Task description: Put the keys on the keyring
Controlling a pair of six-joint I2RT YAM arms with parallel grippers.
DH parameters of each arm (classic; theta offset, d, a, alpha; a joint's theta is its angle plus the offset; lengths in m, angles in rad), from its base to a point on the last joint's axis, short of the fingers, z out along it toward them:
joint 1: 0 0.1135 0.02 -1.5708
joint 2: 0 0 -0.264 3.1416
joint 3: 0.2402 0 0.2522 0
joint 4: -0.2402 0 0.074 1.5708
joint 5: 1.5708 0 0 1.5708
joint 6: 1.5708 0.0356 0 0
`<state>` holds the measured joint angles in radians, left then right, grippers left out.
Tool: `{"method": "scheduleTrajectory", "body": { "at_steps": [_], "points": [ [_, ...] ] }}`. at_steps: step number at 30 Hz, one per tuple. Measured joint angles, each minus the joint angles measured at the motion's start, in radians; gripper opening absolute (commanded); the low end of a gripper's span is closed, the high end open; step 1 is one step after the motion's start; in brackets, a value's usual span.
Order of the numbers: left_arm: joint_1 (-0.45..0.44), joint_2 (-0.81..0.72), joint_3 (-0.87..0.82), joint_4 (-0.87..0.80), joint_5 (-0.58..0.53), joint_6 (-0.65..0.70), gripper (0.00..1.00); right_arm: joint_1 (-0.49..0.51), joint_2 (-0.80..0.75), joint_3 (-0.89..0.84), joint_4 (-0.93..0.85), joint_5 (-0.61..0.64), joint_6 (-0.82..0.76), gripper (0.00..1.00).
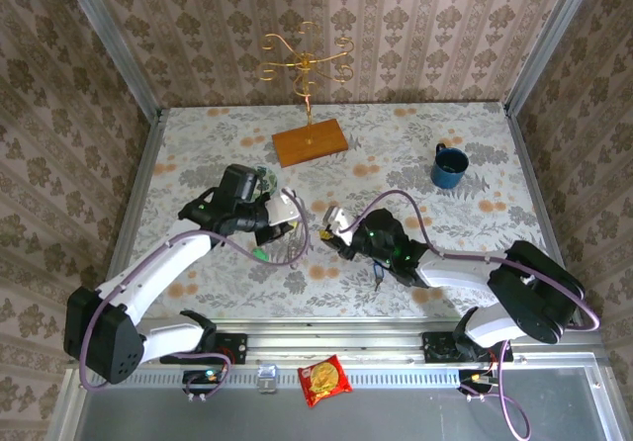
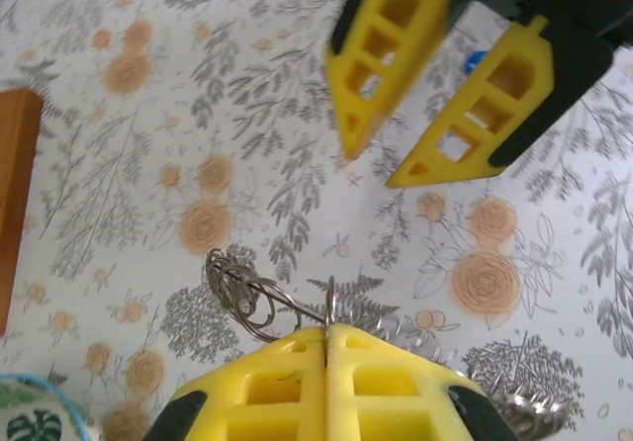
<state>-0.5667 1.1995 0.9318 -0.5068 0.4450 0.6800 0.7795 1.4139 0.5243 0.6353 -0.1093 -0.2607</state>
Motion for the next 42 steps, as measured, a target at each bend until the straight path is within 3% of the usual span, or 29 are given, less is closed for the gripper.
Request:
{"method": "scheduleTrajectory", "body": {
  "at_steps": [6,14,19,26,36,39,42],
  "points": [
    [-0.047,0.042,0.134,-0.096,-0.133,-0.182,0.00,-0.036,-0.122,-0.008,-0.080,0.092,0.088,0.21],
    [-0.135,0.036,0.256,-0.368,-0.335,-0.422,0.00,-0.035,-0.274,0.002,-0.282,0.230,0.197,0.21],
    [-0.167,0.089,0.328,-0.540,-0.395,-0.594,0.00,-0.034,-0.299,0.002,-0.323,0.280,0.217,0.21],
    [-0.167,0.421,0.587,-0.700,-0.349,-0.754,0.00,-0.032,-0.286,0.002,-0.333,0.298,0.217,0.21],
    [-0.127,0.888,0.929,-0.733,-0.269,-0.766,0.00,-0.029,-0.337,-0.024,-0.330,0.337,0.232,0.20],
    [-0.112,0.980,1.004,-0.737,-0.269,-0.764,0.11,-0.025,-0.339,-0.025,-0.330,0.342,0.240,0.20],
    [-0.103,1.019,1.035,-0.736,-0.264,-0.758,0.32,-0.019,-0.344,-0.027,-0.330,0.343,0.247,0.20]
  ]
}}
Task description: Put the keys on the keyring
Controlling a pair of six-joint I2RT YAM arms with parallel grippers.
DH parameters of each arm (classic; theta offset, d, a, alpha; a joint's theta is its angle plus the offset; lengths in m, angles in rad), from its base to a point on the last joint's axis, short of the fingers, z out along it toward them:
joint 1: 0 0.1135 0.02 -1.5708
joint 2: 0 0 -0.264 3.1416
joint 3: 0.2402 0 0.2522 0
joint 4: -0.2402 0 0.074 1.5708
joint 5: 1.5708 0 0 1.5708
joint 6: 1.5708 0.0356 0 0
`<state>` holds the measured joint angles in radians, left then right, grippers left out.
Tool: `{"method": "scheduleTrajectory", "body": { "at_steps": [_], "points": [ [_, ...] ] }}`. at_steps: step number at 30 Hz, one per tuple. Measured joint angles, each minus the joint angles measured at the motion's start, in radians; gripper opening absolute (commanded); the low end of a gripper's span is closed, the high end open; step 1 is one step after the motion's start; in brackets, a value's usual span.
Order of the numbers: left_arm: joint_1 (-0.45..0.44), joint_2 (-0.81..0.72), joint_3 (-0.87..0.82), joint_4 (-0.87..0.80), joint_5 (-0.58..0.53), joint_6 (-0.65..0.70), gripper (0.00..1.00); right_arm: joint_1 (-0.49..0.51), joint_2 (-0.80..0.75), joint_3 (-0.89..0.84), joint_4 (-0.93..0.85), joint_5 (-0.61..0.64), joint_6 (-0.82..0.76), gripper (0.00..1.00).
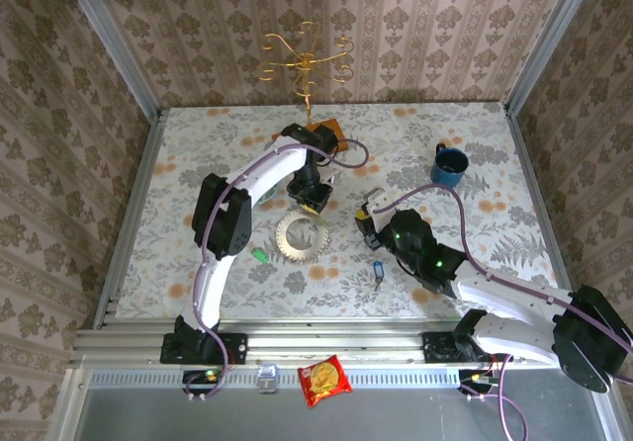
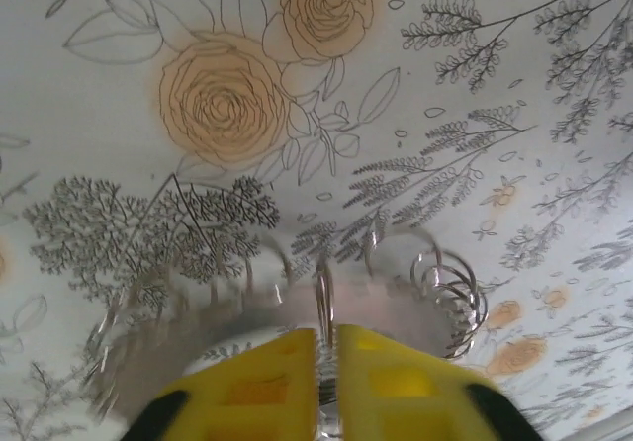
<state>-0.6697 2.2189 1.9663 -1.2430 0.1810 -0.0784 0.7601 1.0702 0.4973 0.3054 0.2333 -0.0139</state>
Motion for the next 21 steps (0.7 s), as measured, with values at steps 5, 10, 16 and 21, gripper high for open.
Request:
{"method": "scheduleTrajectory", "body": {
  "at_steps": [5,10,16,21],
  "points": [
    [0.011,-0.005,0.008,0.022,0.007,-0.002,0.62,0.000,-0.019,-0.018,-0.012,0.008,0.019,0.20],
    [0.052,-0.178,-0.162,0.185,0.014,-0.011,0.68,0.000,-0.010,-0.010,-0.064,0.023,0.066,0.20],
    [0.094,-0.532,-0.430,0.416,0.023,-0.028,0.67,0.000,0.154,0.165,-0.252,0.018,0.221,0.19],
    [0.060,-0.698,-0.691,0.612,0.075,-0.016,0.63,-0.016,0.289,0.330,-0.382,-0.045,0.332,0.17]
  ]
}}
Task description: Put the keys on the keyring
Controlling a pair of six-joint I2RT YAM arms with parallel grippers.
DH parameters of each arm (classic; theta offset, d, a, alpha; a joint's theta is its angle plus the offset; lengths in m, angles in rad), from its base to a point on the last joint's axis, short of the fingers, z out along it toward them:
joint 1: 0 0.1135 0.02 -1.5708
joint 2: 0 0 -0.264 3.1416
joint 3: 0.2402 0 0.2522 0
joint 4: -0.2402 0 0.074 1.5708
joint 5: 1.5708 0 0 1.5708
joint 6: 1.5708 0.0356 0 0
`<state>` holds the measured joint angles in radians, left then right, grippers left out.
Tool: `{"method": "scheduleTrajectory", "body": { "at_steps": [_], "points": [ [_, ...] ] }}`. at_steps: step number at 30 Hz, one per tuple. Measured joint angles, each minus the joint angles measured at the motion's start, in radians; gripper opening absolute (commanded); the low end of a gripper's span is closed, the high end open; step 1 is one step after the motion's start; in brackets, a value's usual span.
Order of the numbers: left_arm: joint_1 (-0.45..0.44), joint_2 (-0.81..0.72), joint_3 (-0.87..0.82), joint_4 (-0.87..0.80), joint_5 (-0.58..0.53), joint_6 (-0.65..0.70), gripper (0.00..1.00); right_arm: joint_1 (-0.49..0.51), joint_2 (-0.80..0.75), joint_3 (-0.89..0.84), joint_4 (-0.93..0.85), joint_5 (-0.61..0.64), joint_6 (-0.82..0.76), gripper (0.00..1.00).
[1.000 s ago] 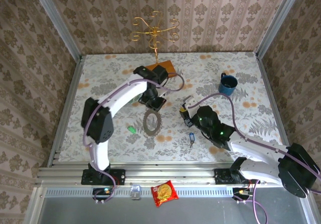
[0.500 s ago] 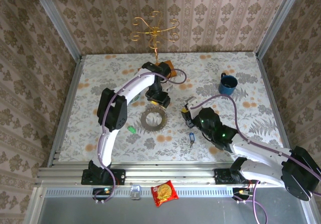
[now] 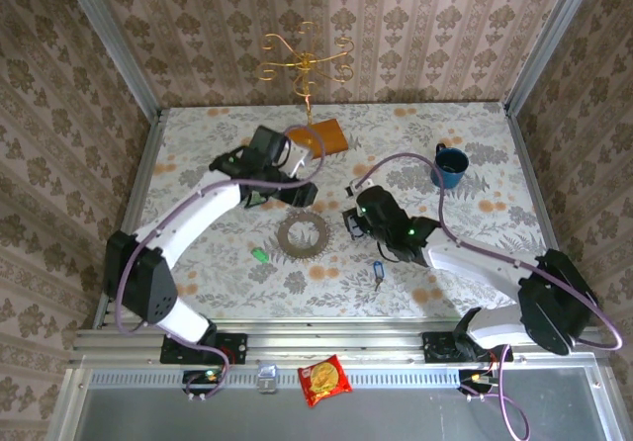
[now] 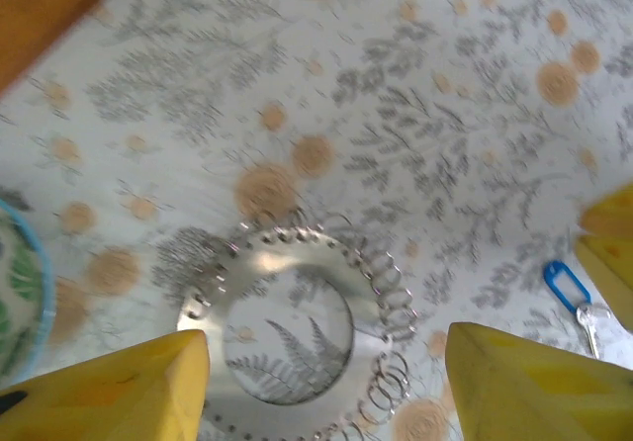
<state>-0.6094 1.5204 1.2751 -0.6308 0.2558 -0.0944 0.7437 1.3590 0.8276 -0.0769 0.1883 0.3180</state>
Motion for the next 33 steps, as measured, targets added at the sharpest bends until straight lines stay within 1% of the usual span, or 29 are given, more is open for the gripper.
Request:
{"method": "scheduleTrajectory", "body": {
  "at_steps": [3,5,7,9,11,13,15,18,21,24,26,28,30,33],
  "points": [
    [-0.069,-0.108,-0.222,0.125,0.035,0.065,0.59,-0.032,0.022,0.028,-0.041,-0.056,0.046,0.17],
    [-0.110,-0.193,-0.357,0.208,0.090,0.159,0.58,-0.076,0.022,0.028,-0.060,-0.097,0.072,0.16],
    [-0.118,-0.281,-0.464,0.278,0.145,0.287,0.58,-0.117,0.022,0.027,-0.072,-0.124,0.087,0.15],
    [-0.098,-0.340,-0.520,0.322,0.193,0.415,0.55,-0.154,0.016,0.018,-0.075,-0.142,0.098,0.15],
    [-0.046,-0.343,-0.519,0.338,0.266,0.534,0.53,-0.182,-0.006,-0.002,-0.087,-0.146,0.100,0.15],
    [0.028,-0.286,-0.473,0.318,0.351,0.671,0.51,-0.198,-0.045,-0.026,-0.100,-0.144,0.100,0.15],
    [0.074,-0.199,-0.408,0.280,0.405,0.794,0.49,-0.199,-0.082,-0.039,-0.108,-0.145,0.098,0.15],
    [0.087,-0.073,-0.323,0.225,0.468,0.935,0.47,-0.199,-0.128,-0.053,-0.107,-0.145,0.098,0.15],
    [0.080,0.035,-0.257,0.183,0.514,1.017,0.45,-0.199,-0.149,-0.070,-0.107,-0.157,0.097,0.16],
    [0.080,0.101,-0.220,0.178,0.550,1.028,0.45,-0.196,-0.150,-0.076,-0.111,-0.202,0.089,0.18],
    [0.089,0.106,-0.222,0.196,0.566,0.990,0.46,-0.186,-0.148,-0.076,-0.112,-0.237,0.079,0.19],
    [0.109,0.084,-0.255,0.298,0.563,0.886,0.48,-0.166,-0.130,-0.075,-0.113,-0.279,0.077,0.21],
    [0.136,0.028,-0.335,0.440,0.534,0.747,0.48,-0.139,-0.083,-0.066,-0.115,-0.319,0.074,0.23],
    [0.191,-0.084,-0.471,0.631,0.436,0.491,0.49,-0.093,0.027,-0.020,-0.126,-0.364,0.071,0.24]
  ]
}}
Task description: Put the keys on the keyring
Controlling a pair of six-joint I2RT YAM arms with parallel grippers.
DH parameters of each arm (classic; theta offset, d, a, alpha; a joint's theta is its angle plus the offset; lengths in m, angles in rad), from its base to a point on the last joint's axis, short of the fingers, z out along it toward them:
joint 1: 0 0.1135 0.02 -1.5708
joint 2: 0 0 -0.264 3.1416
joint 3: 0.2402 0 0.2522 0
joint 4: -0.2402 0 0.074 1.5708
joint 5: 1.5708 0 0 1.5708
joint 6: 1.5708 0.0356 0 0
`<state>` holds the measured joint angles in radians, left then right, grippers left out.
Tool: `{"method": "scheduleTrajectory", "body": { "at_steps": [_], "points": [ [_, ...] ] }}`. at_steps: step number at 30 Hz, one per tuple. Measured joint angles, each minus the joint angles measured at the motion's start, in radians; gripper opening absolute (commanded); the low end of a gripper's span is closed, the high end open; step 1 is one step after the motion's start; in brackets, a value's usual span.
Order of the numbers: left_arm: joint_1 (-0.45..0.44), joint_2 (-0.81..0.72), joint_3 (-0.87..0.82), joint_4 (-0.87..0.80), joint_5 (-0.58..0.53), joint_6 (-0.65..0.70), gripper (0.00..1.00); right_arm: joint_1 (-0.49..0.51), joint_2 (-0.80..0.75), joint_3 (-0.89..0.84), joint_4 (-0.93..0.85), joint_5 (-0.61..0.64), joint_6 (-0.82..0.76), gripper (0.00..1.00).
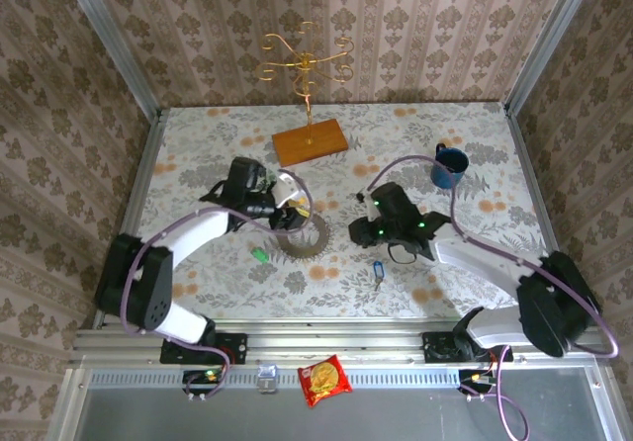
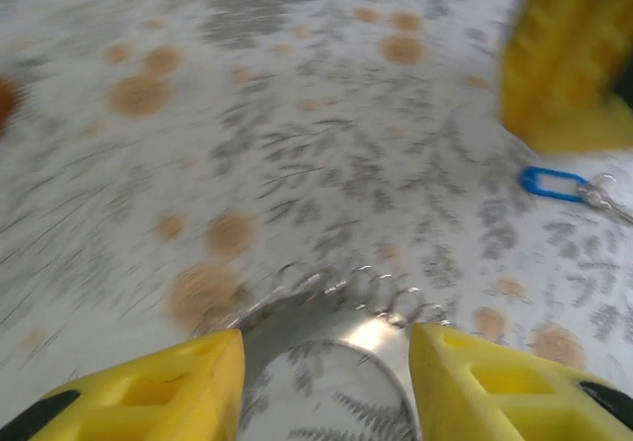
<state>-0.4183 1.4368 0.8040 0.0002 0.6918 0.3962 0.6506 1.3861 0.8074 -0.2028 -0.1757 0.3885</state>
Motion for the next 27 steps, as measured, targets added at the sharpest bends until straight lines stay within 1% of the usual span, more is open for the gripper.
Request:
{"method": "scheduleTrajectory", "body": {
  "at_steps": [1,4,7,10,13,16,22,27],
  "points": [
    [0.016,-0.042,-0.040,0.054,-0.051,-0.092,0.49,0.017,0.045,0.026,-0.005,-0.016,-0.002,0.25],
    [0.034,-0.150,-0.124,0.158,-0.188,-0.304,0.50,0.057,0.159,0.100,-0.018,-0.046,-0.016,0.25],
    [0.034,-0.250,-0.192,0.229,-0.294,-0.455,0.50,0.083,0.249,0.173,-0.037,-0.063,-0.027,0.25],
    [0.034,-0.325,-0.246,0.278,-0.377,-0.563,0.50,0.093,0.314,0.222,-0.055,-0.068,-0.034,0.25],
    [0.034,-0.359,-0.272,0.301,-0.422,-0.624,0.50,0.094,0.351,0.245,-0.084,-0.061,-0.038,0.26],
    [0.034,-0.369,-0.280,0.312,-0.443,-0.659,0.49,0.099,0.372,0.264,-0.122,-0.033,-0.038,0.26],
    [0.034,-0.369,-0.283,0.334,-0.454,-0.689,0.49,0.106,0.418,0.297,-0.164,0.011,-0.038,0.26],
    [0.034,-0.369,-0.285,0.348,-0.454,-0.705,0.48,0.110,0.434,0.305,-0.182,0.018,-0.038,0.26]
  ]
}}
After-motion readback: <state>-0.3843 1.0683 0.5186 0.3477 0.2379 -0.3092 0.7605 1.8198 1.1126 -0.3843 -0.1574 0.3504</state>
